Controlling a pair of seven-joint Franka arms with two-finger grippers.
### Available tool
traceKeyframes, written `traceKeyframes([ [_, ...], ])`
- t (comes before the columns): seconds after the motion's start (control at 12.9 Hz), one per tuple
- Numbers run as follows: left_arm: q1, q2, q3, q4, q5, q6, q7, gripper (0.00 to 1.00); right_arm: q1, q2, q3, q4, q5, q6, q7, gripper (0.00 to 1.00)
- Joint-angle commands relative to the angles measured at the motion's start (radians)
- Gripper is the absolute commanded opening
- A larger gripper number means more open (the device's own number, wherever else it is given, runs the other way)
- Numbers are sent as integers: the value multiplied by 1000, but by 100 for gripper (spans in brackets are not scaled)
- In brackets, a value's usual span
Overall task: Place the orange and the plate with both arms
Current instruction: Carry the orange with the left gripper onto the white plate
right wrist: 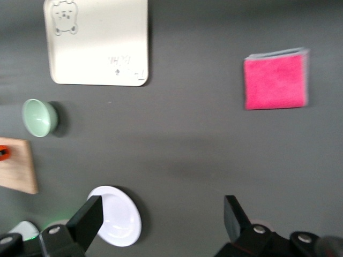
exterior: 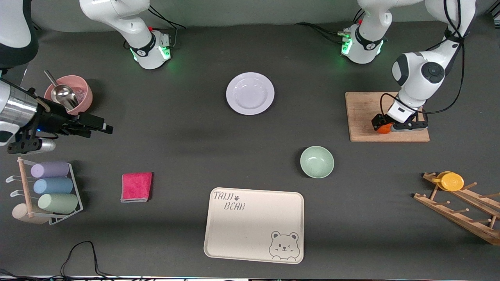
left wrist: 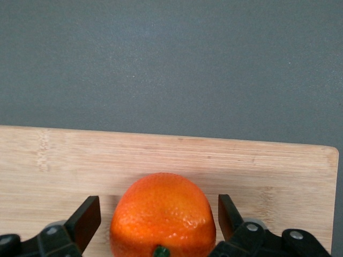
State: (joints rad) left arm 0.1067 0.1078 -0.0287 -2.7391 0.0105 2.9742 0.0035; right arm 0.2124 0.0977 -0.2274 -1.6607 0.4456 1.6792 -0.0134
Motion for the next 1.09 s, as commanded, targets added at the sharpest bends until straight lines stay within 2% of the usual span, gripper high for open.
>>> traceKeyframes([
  [0.0, 7, -22, -8, -7, 9, -3, -23, 25, 2, -15, -30, -77, 154, 39, 1, 100],
  [0.08, 7, -34, -8, -7, 9, -21, -20, 0, 4, -22, -32, -117, 169, 71, -6, 100],
  [0.23, -21, -112, -17, -1, 8, -140, -23, 0, 1, -21, -35, -158, 203, 88, -54, 100],
  [0.39, -155, -239, -19, 39, -4, -333, -110, 0, 1, -1, -68, -218, 301, 93, -121, 100],
  [0.54, -347, -296, -19, 190, -4, -635, -318, 0, 1, 7, -107, -283, 370, 94, -227, 100],
  [0.62, -442, -295, -19, 293, -4, -768, -430, 0, 1, 16, -113, -289, 377, 94, -238, 100],
  [0.78, -618, -266, -19, 474, -9, -929, -651, 0, 1, 34, -113, -291, 377, 93, -237, 100],
  [0.85, -703, -237, -19, 537, -32, -949, -756, 0, 1, 36, -113, -291, 378, 86, -235, 100],
  [1.01, -864, -133, -22, 642, -66, -904, -955, 0, 1, 56, -113, -294, 378, 82, -235, 100],
])
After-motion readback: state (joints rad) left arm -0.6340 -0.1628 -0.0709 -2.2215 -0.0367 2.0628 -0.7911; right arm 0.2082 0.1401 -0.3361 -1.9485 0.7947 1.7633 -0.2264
